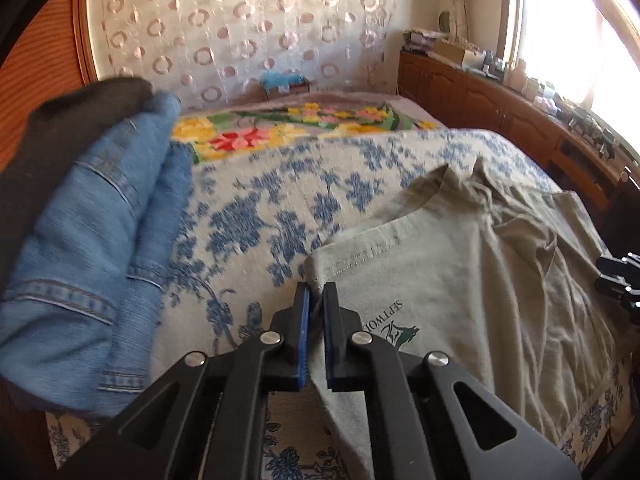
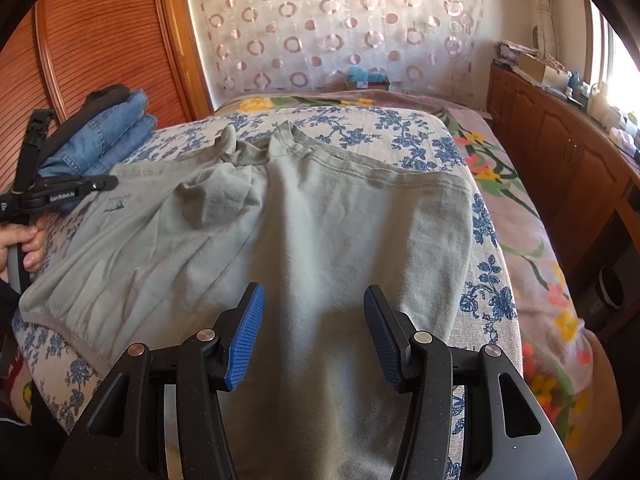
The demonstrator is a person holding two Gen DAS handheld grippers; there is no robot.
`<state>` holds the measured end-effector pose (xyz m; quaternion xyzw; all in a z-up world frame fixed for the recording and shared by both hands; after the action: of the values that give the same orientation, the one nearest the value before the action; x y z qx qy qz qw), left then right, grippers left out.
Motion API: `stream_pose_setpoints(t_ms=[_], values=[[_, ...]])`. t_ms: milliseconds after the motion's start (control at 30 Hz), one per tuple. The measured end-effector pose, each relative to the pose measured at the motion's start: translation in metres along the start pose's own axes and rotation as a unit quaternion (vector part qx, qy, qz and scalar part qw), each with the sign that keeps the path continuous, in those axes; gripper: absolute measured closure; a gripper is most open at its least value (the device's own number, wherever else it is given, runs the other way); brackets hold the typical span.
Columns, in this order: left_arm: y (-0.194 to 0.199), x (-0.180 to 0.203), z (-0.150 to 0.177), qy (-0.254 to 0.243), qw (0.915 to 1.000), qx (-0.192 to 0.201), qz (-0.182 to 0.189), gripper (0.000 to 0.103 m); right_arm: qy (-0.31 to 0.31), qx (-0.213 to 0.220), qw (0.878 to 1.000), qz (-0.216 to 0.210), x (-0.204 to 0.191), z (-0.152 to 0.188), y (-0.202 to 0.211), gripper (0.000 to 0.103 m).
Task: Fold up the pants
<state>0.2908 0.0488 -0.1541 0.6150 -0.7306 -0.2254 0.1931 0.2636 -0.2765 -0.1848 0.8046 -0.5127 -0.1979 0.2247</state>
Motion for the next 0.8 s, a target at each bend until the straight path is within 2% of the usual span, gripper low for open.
stream_pose_setpoints(t_ms=[100, 300, 467, 533, 700, 767, 800], values=[[0.012, -0.005, -0.013, -0.009, 0.9995, 0.026, -0.017, 0.101, 0.000, -0.004, 1.000, 0.001, 0.001, 0.002, -0.001, 0.050], [0.003, -0.023, -0.016, -0.010, 0.9991, 0.014, -0.039, 0.100, 0.002, -0.006, 1.000, 0.007, 0.001, 0.003, -0.003, 0.050], [0.001, -0.026, -0.009, -0.012, 0.9992, 0.009, -0.036, 0.099, 0.002, -0.007, 1.000, 0.015, 0.002, 0.004, -0.003, 0.050], [0.004, -0.028, -0.007, -0.009, 0.9992, 0.010, -0.037, 0.095, 0.002, -0.007, 1.000, 0.018, 0.001, 0.003, -0.002, 0.050], [0.017, -0.031, -0.004, 0.004, 0.9995, 0.014, -0.027, 0.092, 0.003, -0.004, 1.000, 0.023, 0.003, 0.004, -0.001, 0.050], [0.025, -0.028, -0.004, 0.003, 0.9996, 0.021, -0.020, 0.085, 0.004, -0.004, 1.000, 0.025, 0.003, 0.003, -0.001, 0.050], [0.028, -0.027, -0.004, 0.006, 0.9996, 0.023, -0.014, 0.078, 0.004, -0.004, 1.000, 0.026, 0.002, 0.003, -0.001, 0.050]])
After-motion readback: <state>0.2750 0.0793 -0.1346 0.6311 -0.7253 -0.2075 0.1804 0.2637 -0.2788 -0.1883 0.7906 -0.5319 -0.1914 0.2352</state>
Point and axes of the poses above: each gripper's, at about its wrist camera, not at the fingertips, and y roughly against the way its jaws point, x to its right, z to its underside, the point moved 7 cm from there along -y, roughly the way its jaws point, and after that the axes turned 11 degrees about x, right-handed, at the moved point
